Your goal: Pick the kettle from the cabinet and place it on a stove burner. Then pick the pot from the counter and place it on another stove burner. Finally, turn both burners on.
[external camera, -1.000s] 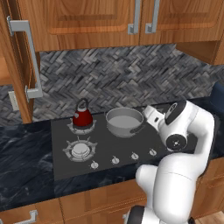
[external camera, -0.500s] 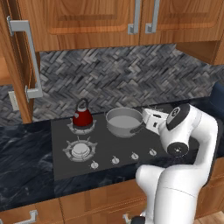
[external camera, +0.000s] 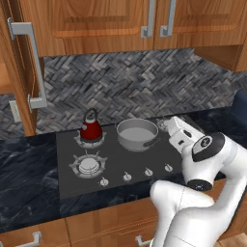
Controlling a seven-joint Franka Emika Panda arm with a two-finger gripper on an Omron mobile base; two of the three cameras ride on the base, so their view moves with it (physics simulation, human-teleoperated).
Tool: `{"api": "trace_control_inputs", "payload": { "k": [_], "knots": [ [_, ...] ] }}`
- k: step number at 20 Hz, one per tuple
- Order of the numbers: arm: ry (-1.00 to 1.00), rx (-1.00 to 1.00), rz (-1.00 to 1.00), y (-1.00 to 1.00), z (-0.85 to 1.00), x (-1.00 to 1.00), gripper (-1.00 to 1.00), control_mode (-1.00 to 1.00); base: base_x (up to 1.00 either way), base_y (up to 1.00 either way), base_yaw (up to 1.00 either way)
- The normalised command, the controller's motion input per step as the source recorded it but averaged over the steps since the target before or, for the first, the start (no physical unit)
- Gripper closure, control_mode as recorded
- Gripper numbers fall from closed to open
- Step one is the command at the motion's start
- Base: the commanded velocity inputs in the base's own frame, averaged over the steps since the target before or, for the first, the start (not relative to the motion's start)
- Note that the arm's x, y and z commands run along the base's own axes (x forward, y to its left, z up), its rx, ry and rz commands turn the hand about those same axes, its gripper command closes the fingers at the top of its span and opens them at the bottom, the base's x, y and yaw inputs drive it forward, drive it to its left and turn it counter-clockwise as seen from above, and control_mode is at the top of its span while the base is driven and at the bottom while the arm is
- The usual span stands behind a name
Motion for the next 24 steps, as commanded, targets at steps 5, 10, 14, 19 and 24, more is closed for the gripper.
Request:
{"api": "trace_control_inputs", "payload": {
  "k": [5,10,14,19,24],
  "knots": [
    [-0.09,0.59,-0.25,-0.33,0.09,-0.06,-1.00,-1.00,0.00,0.00,0.00],
    [-0.15,0.74,-0.13,-0.18,0.02,0.00,-1.00,-1.00,0.00,0.00,0.00],
    [-0.32,0.75,-0.01,-0.03,0.01,0.00,-1.00,-1.00,0.00,0.00,0.00],
    [-0.31,0.75,0.00,-0.08,0.07,0.00,-1.00,-1.00,0.00,0.00,0.00],
    [-0.19,0.75,-0.04,0.00,0.24,0.00,-1.00,-1.00,0.00,0.00,0.00]
  ]
}}
